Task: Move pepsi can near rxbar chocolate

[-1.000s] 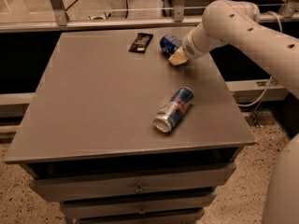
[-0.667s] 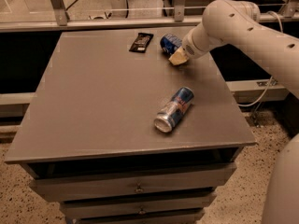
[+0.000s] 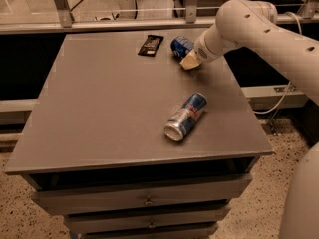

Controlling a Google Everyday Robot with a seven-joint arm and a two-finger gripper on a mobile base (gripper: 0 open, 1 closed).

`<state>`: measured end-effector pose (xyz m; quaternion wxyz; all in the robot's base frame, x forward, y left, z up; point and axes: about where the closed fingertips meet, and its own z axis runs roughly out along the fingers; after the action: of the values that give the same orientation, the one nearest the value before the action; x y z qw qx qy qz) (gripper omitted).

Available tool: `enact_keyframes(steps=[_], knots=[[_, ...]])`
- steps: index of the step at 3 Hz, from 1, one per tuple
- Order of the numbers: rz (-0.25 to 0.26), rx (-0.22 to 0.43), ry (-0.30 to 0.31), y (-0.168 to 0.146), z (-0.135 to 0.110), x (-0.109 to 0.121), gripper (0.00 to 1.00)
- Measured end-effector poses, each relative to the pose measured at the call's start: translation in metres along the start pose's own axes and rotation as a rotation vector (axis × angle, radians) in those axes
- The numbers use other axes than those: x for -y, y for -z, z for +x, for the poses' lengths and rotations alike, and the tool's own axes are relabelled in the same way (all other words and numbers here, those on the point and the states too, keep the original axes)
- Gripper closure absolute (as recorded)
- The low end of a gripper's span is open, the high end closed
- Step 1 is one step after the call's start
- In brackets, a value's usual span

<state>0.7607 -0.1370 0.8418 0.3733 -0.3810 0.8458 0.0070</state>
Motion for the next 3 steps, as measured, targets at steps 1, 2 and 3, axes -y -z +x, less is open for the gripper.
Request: enact_keyframes(steps=[1,2,3], knots=[[-0.005,0.038,0.098,0.007,-0.04,-0.009,0.35],[-0.006,0.113,0.265,0.02,-0.111,-0.025,0.12],[0.002,0.14,0.334,0.025,-0.142,-0.032,0.0]])
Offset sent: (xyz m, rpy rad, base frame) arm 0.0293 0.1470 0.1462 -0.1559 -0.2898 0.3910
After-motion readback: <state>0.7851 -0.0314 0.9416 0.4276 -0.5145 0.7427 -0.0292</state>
